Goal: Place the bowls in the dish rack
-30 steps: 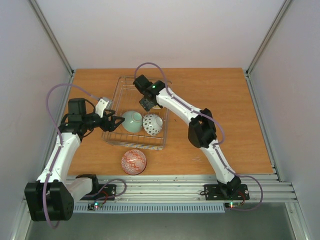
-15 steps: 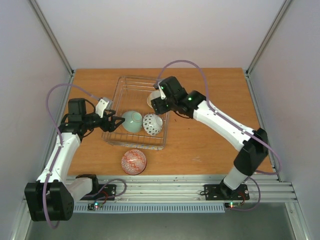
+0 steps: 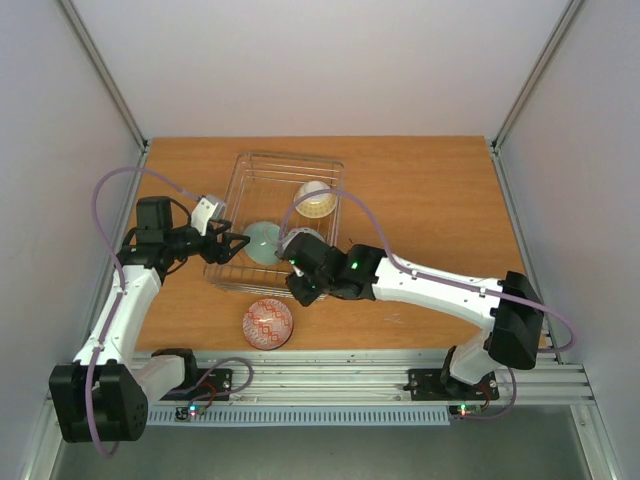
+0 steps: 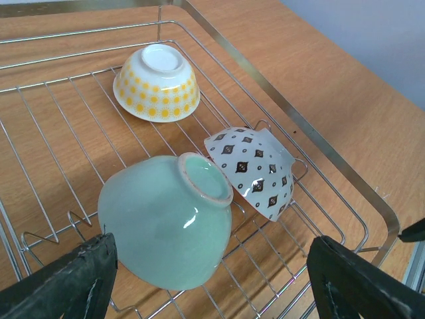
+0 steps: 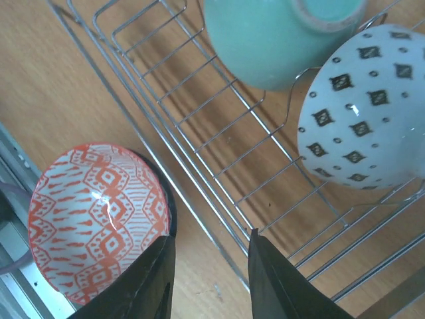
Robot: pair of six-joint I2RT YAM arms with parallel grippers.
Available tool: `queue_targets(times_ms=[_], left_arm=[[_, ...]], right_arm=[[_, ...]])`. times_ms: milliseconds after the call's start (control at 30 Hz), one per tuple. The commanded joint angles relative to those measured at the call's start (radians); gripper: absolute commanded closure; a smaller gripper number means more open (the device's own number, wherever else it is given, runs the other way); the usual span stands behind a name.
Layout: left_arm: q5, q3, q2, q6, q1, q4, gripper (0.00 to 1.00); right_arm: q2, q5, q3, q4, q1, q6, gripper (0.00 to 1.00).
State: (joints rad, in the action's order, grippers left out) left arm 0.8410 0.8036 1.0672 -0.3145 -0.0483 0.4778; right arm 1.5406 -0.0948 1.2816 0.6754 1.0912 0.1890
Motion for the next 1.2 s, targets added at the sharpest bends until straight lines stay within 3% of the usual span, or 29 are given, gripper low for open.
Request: queue_targets(times_ms=[0, 567, 867, 1167], left_arm=[[0.016, -0.009, -0.015, -0.011, -0.001, -0.019, 0.21], [0.025, -0.012, -0.003, -0.015, -0.001, -0.020, 0.21], [0.026, -0.012, 0.002, -0.017, -0.001, -0.020, 0.21], [0.027, -0.012, -0.004, -0.015, 0.000, -0.019, 0.21]], right_arm=[[0.033, -0.091, -0.011, 0.030, 0.042, -0.048, 0.68], [0.154, -0.083, -0.049, 0.006, 0.117, -0.119, 0.69], [0.063, -0.408, 0.005, 0.115, 0.229, -0.179, 0.66], [0.013, -0.349, 0.006, 0.108, 0.281, -0.164, 0.62]])
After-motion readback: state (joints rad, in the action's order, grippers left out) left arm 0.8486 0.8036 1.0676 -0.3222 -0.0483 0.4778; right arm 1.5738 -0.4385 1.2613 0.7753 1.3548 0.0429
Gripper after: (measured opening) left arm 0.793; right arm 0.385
